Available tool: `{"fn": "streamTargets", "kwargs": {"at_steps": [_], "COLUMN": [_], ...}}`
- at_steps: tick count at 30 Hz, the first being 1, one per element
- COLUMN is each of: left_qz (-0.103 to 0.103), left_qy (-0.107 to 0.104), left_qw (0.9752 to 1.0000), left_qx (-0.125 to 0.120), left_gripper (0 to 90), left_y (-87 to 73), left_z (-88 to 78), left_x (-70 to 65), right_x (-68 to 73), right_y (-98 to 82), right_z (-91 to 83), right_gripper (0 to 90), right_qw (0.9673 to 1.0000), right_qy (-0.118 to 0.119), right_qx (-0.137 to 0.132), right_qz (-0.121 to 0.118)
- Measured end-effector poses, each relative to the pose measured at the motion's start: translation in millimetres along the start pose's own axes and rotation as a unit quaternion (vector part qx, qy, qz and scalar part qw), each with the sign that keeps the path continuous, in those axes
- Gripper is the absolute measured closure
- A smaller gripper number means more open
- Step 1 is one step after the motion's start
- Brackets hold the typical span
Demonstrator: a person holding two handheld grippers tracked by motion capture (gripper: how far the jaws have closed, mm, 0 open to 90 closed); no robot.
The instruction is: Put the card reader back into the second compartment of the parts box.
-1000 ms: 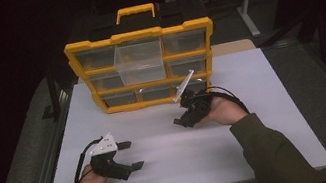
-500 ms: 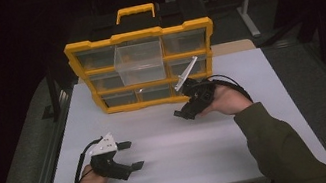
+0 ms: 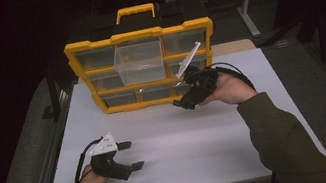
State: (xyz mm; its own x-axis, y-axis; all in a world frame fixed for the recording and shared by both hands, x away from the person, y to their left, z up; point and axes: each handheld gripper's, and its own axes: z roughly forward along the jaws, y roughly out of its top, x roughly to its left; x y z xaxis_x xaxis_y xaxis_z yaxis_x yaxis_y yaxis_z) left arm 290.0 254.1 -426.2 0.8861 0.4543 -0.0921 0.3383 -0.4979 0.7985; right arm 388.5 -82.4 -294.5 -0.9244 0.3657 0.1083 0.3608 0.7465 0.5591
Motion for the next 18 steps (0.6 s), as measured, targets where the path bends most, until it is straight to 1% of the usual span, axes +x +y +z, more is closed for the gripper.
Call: {"fn": "streamTargets", "kwargs": {"at_steps": [2, 5, 8, 18], "left_qz": [0.003, 0.001, 0.003, 0.003], "left_qy": [-0.002, -0.001, -0.002, -0.001], "left_qw": [1.0000, 1.0000, 1.0000, 1.0000], "left_qx": [-0.001, -0.001, -0.002, -0.002], "left_gripper": [14.6, 14.6, 14.5, 14.6], "left_y": [0.0, 0.0, 0.0, -0.2], "left_z": [-0.5, -0.8, -1.3, -1.9], "left_x": [-0.3, -0.1, -0.1, 0.3], "right_x": [-0.2, -1.4, -2.0, -3.7], "right_y": [2.3, 5.5, 9.2, 27.0], "right_z": [-5.3, -12.9, -19.9, -48.2], "right_gripper": [72.5, 72.5, 72.5, 72.5], "right_qw": [1.0000, 1.0000, 1.0000, 0.9997], "right_qy": [-0.002, -0.005, -0.005, -0.013], "right_qx": [0.000, -0.005, -0.005, -0.019], "right_qz": [0.002, -0.002, -0.003, -0.012]}}
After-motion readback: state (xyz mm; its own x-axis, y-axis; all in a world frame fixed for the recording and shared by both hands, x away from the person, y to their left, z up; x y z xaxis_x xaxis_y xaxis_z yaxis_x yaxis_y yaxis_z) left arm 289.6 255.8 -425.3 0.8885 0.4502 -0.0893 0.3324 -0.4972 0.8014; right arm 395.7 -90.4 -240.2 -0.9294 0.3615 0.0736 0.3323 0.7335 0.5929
